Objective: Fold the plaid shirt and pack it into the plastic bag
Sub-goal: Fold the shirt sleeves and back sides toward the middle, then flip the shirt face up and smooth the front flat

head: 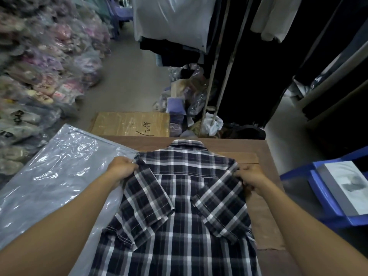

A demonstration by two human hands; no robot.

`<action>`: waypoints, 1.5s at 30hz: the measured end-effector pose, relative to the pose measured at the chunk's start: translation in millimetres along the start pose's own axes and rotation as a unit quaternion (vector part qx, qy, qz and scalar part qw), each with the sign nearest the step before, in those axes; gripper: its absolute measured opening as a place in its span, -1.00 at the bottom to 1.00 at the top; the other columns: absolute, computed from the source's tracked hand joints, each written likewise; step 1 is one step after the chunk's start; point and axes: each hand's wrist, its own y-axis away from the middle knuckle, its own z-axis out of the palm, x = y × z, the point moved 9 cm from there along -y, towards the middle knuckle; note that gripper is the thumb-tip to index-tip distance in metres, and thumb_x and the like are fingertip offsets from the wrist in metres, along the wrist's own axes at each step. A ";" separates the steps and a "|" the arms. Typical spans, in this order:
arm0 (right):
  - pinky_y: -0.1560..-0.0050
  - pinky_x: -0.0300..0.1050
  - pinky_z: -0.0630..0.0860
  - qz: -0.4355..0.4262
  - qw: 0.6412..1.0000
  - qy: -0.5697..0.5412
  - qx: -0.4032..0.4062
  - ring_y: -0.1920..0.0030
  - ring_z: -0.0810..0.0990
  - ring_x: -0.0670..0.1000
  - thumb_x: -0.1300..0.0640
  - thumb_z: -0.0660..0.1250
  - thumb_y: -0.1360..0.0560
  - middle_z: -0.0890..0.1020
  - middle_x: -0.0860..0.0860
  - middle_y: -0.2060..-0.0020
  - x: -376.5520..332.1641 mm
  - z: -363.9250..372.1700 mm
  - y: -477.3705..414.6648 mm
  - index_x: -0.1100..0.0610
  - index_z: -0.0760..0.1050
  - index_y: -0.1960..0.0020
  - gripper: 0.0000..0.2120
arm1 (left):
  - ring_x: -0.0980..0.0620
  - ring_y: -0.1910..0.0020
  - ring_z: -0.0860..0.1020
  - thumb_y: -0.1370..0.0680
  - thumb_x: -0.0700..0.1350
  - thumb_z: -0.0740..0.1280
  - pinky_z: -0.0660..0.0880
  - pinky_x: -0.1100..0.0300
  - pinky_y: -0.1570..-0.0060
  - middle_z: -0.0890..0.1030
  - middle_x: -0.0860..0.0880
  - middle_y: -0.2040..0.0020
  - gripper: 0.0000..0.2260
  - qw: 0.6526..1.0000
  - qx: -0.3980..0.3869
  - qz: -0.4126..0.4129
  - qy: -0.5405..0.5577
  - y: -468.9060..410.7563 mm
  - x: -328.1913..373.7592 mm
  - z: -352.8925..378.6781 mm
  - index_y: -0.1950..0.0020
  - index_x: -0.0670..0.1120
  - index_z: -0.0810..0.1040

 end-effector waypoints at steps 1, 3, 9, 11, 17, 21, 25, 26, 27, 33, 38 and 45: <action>0.49 -0.17 0.28 -0.002 1.000 0.007 -0.006 0.47 0.40 -0.01 0.21 0.42 -0.48 0.49 0.06 0.43 -2.2 -1.1 0.0 0.15 0.45 0.23 -0.83 | -0.07 0.23 0.53 -0.51 -0.23 0.42 0.45 0.11 0.15 0.60 -0.15 0.20 -0.92 1.000 -0.003 0.004 -0.002 -0.1 2.1 -1.8 0.14 -0.23 0.60; 0.57 -0.20 0.34 -0.009 1.000 0.009 -0.016 0.55 0.47 -0.03 0.22 0.36 -0.54 0.52 0.10 0.39 -12.1 -4.2 1.1 0.15 0.43 0.15 -0.87 | -0.05 0.33 0.44 -0.54 -0.21 0.40 0.34 0.14 0.32 0.52 -0.12 0.30 -0.86 1.000 -0.008 0.018 -0.007 -0.7 10.6 -6.8 0.21 -0.17 0.53; 0.37 -0.03 0.68 -0.058 0.995 -0.073 -0.031 0.38 0.68 0.10 0.14 0.21 -0.65 0.50 0.07 0.13 -91.7 -33.4 23.0 0.04 0.27 -0.16 -0.85 | 0.03 0.61 0.51 -0.65 -0.16 0.26 0.36 0.27 0.67 0.52 -0.09 0.28 -0.95 0.994 0.025 0.097 0.033 5.8 90.3 -38.5 -0.07 -0.12 0.43; 0.18 0.10 0.69 -0.104 0.988 -0.113 0.003 0.29 0.71 0.17 0.14 0.19 -0.66 0.49 0.05 0.15 -128.7 -53.7 30.4 0.03 0.24 -0.18 -0.85 | 0.03 0.63 0.58 -0.67 -0.18 0.21 0.48 0.24 0.68 0.51 -0.07 0.14 -0.90 0.987 0.030 0.107 0.114 10.9 122.1 -52.3 -0.18 -0.11 0.36; 0.04 0.13 0.68 -0.238 0.947 -0.212 0.037 0.13 0.74 0.16 0.09 0.22 -0.65 0.53 0.12 -0.16 -198.4 -96.4 50.2 0.03 0.30 -0.16 -0.87 | -0.14 0.29 0.67 -0.67 -0.21 0.20 0.65 0.13 0.37 0.46 -0.16 -0.15 -0.94 0.955 0.014 0.147 0.257 25.9 179.9 -85.6 -0.14 -0.13 0.36; -0.13 0.20 0.62 -0.252 0.921 -0.295 -0.012 0.02 0.72 0.24 0.20 0.22 -0.64 0.58 0.19 -0.19 -188.8 -92.1 49.4 0.10 0.37 -0.02 -0.96 | -0.22 0.13 0.70 -0.62 -0.32 0.23 0.67 0.04 0.12 0.61 -0.26 -0.02 -0.90 0.915 -0.064 0.123 0.378 30.4 167.0 -85.4 0.05 -0.18 0.49; -0.14 0.18 0.57 -0.208 0.886 -0.408 -0.072 0.19 0.70 0.23 0.12 0.17 -0.51 0.64 0.21 0.06 -147.4 -72.7 50.5 0.20 0.48 0.14 -0.81 | -0.28 -0.04 0.67 -0.55 -0.15 0.18 0.60 -0.13 -0.13 0.65 -0.29 -0.01 -0.79 0.873 -0.177 0.096 0.445 37.8 127.7 -75.6 0.10 -0.26 0.51; -0.06 0.17 0.59 -0.181 0.888 -0.415 -0.079 0.29 0.64 0.19 0.04 0.17 -0.47 0.60 0.17 0.19 -132.1 -64.9 48.3 0.17 0.46 0.24 -0.76 | -0.29 -0.01 0.66 -0.55 -0.05 0.17 0.57 -0.15 -0.15 0.65 -0.30 0.04 -0.68 0.882 -0.197 0.073 0.421 38.5 110.9 -69.9 0.06 -0.31 0.53; 0.01 0.16 0.62 -0.153 0.897 -0.406 -0.081 0.32 0.58 0.21 -0.03 0.19 -0.44 0.55 0.17 0.25 -115.3 -56.8 45.1 0.17 0.45 0.28 -0.72 | -0.27 0.05 0.65 -0.54 0.03 0.19 0.56 -0.14 -0.14 0.66 -0.30 0.11 -0.58 0.900 -0.209 0.048 0.379 38.2 91.8 -63.3 0.02 -0.35 0.55; 0.18 0.06 0.44 -0.078 0.959 -0.231 -0.148 0.37 0.48 0.15 -0.13 0.56 -0.17 0.50 0.17 0.43 -18.1 -11.0 41.0 0.15 0.45 0.43 -0.58 | 0.00 0.45 0.49 -0.28 -0.06 0.54 0.50 0.18 0.38 0.50 -0.12 0.42 -0.72 0.964 -0.189 -0.033 0.184 56.9 -8.5 -29.2 0.23 -0.20 0.54; 0.07 0.01 0.41 -0.015 0.962 -0.138 -0.233 0.33 0.51 0.08 -0.17 0.53 -0.22 0.59 0.13 0.39 34.8 15.7 48.7 0.10 0.49 0.37 -0.62 | -0.01 0.45 0.51 -0.24 0.04 0.59 0.59 -0.01 0.07 0.42 -0.06 0.48 -0.60 0.959 -0.220 -0.090 0.154 69.4 -56.3 -3.3 0.22 -0.18 0.50; 0.05 0.07 0.63 -0.033 0.963 -0.249 -0.097 0.00 0.68 0.21 -0.03 0.57 -0.33 0.63 0.22 -0.02 28.6 -11.2 31.0 0.25 0.45 -0.03 -0.51 | -0.21 -0.52 0.25 -0.28 0.46 0.43 0.10 -0.25 -0.49 0.28 -0.12 -0.56 -0.10 0.950 -0.214 -0.055 0.219 45.3 -49.9 5.2 -0.53 0.16 0.27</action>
